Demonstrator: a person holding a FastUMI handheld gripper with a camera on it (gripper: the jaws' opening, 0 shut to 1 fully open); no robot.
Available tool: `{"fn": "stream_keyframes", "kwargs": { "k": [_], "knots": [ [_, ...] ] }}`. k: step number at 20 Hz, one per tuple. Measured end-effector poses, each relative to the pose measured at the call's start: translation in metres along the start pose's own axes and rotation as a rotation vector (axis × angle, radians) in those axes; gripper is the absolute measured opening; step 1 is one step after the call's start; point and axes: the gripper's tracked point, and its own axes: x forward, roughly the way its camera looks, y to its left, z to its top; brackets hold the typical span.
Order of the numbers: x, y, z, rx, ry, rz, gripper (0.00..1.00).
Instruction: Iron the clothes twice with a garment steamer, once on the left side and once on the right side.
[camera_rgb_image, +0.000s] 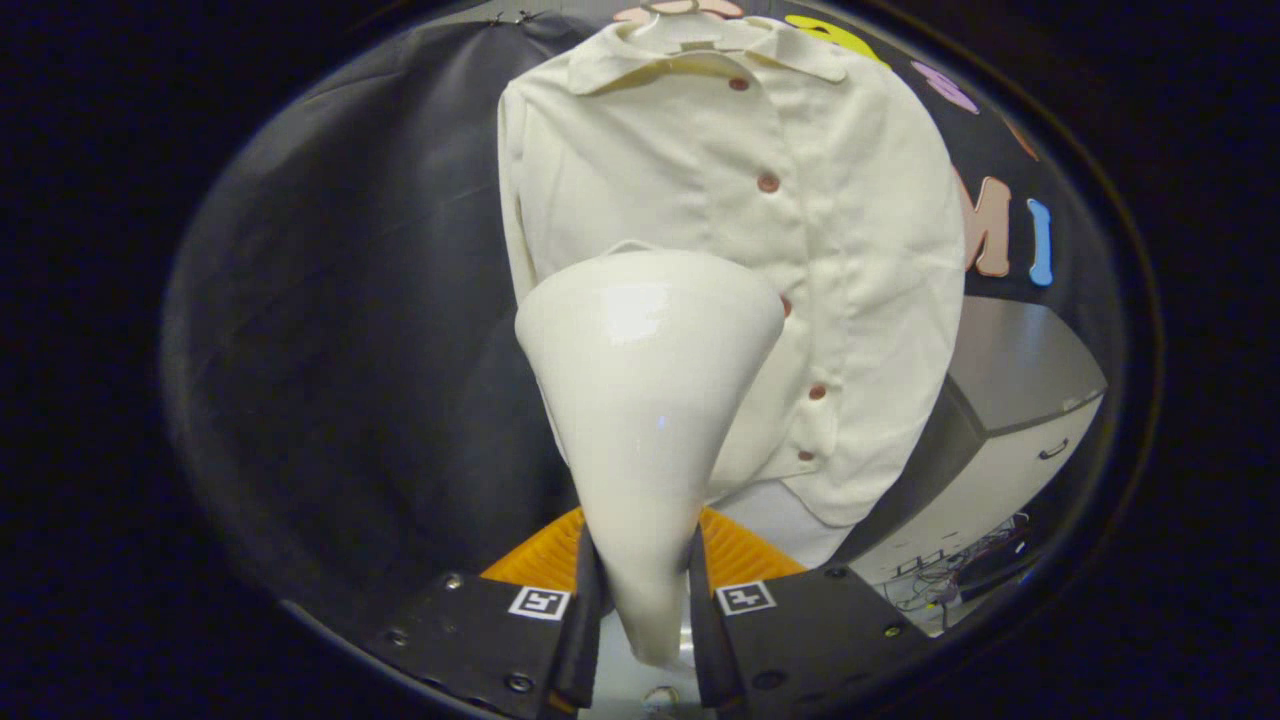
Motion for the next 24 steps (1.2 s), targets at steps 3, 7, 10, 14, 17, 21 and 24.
{"fn": "stream_keyframes", "kwargs": {
  "k": [3, 7, 10, 14, 17, 21, 24],
  "knots": [
    [-0.009, -0.006, 0.026, -0.019, -0.087, 0.004, 0.39],
    [-0.01, -0.017, 0.061, -0.024, -0.203, -0.023, 0.39],
    [-0.034, -0.035, 0.098, -0.016, -0.233, -0.047, 0.38],
    [-0.046, -0.069, 0.145, 0.038, -0.276, -0.083, 0.38],
    [-0.031, -0.096, 0.172, 0.037, -0.252, -0.118, 0.39],
    [-0.015, -0.108, 0.18, 0.036, -0.223, -0.127, 0.38],
    [-0.003, -0.112, 0.176, 0.039, -0.203, -0.114, 0.39]
  ]
}}
